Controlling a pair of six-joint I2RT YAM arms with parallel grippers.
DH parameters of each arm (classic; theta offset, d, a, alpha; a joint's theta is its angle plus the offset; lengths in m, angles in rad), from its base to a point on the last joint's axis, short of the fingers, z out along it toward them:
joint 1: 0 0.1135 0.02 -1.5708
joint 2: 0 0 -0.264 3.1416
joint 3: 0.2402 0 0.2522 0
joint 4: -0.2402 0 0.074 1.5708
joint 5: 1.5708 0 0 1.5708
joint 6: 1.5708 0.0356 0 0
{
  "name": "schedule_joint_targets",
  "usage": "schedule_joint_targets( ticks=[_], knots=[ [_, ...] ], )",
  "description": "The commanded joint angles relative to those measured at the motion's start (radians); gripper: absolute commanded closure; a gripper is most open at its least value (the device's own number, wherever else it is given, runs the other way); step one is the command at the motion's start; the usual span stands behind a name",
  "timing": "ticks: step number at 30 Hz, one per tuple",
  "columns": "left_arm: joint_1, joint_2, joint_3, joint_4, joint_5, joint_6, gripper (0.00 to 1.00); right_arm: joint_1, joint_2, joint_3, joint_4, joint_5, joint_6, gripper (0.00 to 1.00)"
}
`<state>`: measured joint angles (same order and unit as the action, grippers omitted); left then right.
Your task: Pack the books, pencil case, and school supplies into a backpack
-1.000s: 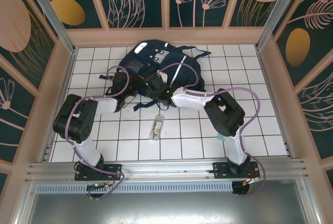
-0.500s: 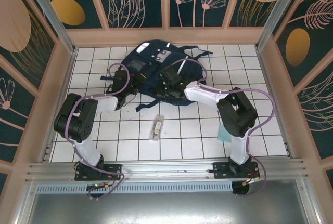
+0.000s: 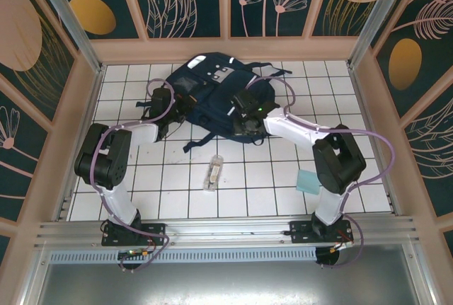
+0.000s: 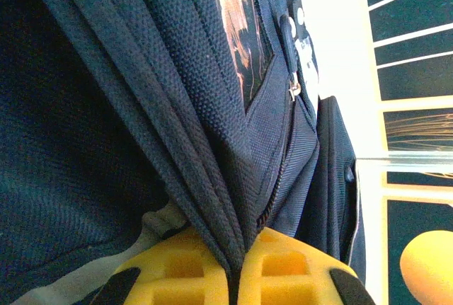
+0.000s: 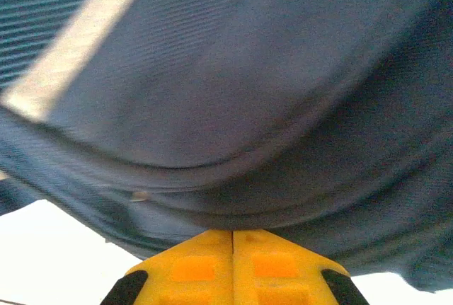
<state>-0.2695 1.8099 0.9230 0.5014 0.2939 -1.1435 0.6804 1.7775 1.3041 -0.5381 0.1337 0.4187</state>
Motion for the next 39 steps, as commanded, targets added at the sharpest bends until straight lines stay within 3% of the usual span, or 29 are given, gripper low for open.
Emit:
schedule_joint_targets(
  ticks=[1,6,8,12,13,18,19,23,27,34,39],
  knots=[
    [0.038,0.004,0.043,0.034,-0.011,0.081,1.00,-0.060,-0.058,-0.014,-0.142,0.201,-0.104,1.00],
    [0.053,0.040,0.132,-0.036,0.042,0.161,1.00,-0.119,-0.056,0.016,-0.096,0.224,-0.186,1.00],
    [0.061,0.071,0.179,-0.077,0.058,0.200,1.00,-0.127,-0.046,0.029,-0.069,0.168,-0.218,1.00],
    [0.070,0.141,0.268,-0.097,0.076,0.240,1.00,-0.100,-0.031,0.026,0.005,-0.073,-0.281,1.00],
    [0.070,0.161,0.298,-0.096,0.086,0.245,0.94,-0.084,-0.030,0.016,0.037,-0.128,-0.292,1.00],
    [0.071,0.216,0.436,-0.197,0.121,0.253,0.39,-0.016,0.008,0.014,0.174,-0.329,-0.270,1.00],
    [0.070,0.197,0.427,-0.204,0.109,0.254,0.34,-0.005,0.024,0.025,0.200,-0.353,-0.262,1.00],
    [0.070,0.075,0.351,-0.263,0.046,0.286,0.31,0.028,0.088,0.100,0.258,-0.385,-0.247,1.00],
    [0.070,-0.087,0.203,-0.296,0.032,0.282,0.30,0.037,0.143,0.171,0.339,-0.496,-0.207,1.00],
    [0.068,-0.367,-0.163,-0.140,0.025,0.083,0.30,0.054,0.200,0.256,0.405,-0.620,-0.149,1.00],
    [0.050,-0.389,-0.277,-0.017,-0.008,-0.042,0.32,0.070,0.202,0.250,0.419,-0.653,-0.112,1.00]
  ],
)
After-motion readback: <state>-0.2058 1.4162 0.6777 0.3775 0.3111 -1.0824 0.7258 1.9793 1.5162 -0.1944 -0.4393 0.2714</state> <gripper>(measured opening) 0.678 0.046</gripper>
